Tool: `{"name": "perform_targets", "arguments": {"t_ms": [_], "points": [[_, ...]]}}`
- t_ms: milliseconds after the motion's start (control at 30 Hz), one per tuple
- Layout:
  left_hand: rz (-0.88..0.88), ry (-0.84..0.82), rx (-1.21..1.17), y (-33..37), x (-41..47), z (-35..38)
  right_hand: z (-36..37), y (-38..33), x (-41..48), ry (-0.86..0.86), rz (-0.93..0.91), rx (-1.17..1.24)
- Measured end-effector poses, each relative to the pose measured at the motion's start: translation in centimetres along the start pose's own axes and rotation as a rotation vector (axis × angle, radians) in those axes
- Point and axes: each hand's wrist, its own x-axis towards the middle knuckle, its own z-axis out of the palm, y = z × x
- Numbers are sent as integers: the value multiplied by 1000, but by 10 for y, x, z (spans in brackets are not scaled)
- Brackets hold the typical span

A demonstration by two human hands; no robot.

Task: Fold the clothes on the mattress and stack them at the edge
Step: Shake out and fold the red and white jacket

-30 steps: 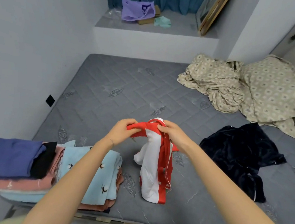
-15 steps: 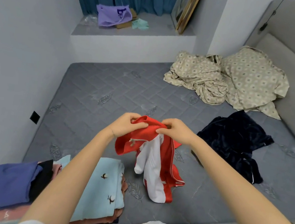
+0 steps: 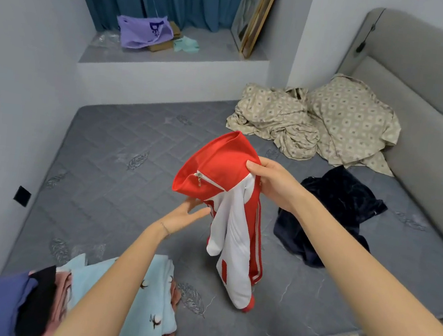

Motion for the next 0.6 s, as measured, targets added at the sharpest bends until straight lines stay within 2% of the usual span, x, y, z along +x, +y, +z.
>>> {"name": "perform_targets", "arguments": {"t_ms": [100,200,300,400,600], "points": [[86,24,-158,22,9,7,-2,-7,2,34,-29,77],[150,221,-250,33,18,10,-9,-11,3,152,-81,131],[176,354,-312,36,19,2,-24,-5,3,338,-131,-1],[243,291,-295,41,17,-16,-39,7,3,496,-165,-106],[220,67,-309,54,6,-34,-41,25,-3,651,-185,-185]]}}
